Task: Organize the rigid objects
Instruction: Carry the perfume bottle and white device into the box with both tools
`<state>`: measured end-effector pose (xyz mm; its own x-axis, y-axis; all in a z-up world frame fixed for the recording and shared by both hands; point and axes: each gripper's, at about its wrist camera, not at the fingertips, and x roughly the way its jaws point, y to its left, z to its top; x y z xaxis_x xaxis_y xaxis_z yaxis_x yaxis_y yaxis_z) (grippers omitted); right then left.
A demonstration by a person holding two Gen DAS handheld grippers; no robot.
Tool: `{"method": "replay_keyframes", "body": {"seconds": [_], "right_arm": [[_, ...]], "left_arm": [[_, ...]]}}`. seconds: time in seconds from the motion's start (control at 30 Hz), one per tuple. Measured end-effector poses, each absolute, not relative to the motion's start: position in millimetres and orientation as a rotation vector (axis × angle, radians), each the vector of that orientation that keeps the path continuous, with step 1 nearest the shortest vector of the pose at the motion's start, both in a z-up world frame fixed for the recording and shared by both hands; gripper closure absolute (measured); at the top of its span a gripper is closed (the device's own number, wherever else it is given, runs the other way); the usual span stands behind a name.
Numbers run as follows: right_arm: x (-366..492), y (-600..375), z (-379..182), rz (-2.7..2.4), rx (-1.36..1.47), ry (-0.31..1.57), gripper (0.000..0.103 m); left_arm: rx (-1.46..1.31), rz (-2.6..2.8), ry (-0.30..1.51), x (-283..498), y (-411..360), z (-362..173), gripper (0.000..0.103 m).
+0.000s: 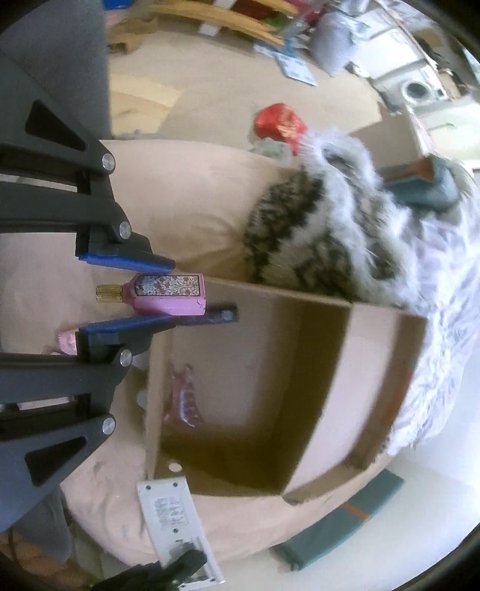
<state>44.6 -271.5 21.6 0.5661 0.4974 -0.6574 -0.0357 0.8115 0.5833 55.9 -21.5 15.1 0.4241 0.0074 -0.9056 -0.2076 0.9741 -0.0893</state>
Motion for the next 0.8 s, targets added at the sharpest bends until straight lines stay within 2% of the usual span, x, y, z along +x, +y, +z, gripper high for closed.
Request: {"method": "replay_keyframes", "body": {"seconds": [0.27,0.57,0.8], "right_arm": [[72.0,-259.7,26.1,0.378,0.466,0.915,0.080],[112.6,-248.3,-8.2,0.384,0.429,0.976,0.080],[132.2,-241.8,-40.1,0.395,0.421,0.995,0.080]], "left_arm": [[-0.061,0.100,1.040,82.9,-40.8,23.9,0.082],[-0.096,0.051,1.121,127.0,-51.6,-12.3,0.082],[-0.051,0.036,1.108,140.7,-61.0,-43.7,0.082]]}}
